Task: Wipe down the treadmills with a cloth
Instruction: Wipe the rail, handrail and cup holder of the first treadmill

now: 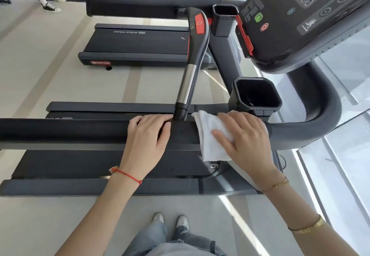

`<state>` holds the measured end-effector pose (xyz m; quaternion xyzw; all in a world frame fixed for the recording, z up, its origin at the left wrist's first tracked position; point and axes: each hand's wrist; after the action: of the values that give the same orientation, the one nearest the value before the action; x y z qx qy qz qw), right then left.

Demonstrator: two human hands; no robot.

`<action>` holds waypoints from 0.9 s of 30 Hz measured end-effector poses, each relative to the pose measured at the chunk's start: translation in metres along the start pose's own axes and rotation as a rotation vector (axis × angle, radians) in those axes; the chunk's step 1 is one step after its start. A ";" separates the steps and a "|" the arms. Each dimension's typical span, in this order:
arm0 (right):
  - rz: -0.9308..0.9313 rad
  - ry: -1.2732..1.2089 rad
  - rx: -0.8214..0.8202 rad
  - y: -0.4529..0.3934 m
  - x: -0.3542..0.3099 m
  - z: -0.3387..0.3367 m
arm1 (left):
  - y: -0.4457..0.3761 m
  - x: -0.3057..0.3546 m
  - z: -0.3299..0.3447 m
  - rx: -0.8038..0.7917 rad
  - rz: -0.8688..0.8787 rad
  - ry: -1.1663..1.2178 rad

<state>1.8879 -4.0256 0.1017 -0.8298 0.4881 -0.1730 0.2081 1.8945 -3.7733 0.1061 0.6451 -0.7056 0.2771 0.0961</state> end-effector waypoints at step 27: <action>0.017 -0.026 -0.005 -0.187 -0.283 0.080 | -0.005 -0.240 -0.135 0.140 -0.078 -0.102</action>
<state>1.9336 -3.6799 0.1060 -0.8283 0.4929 -0.1591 0.2137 1.9054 -3.4977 0.1012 0.6904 -0.6628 0.2888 0.0255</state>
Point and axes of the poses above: each hand's wrist, its own y-axis away from the middle knuckle, its own z-axis out of the palm, x = y × z, and after that the axes turned 12 degrees about -z, right-handed
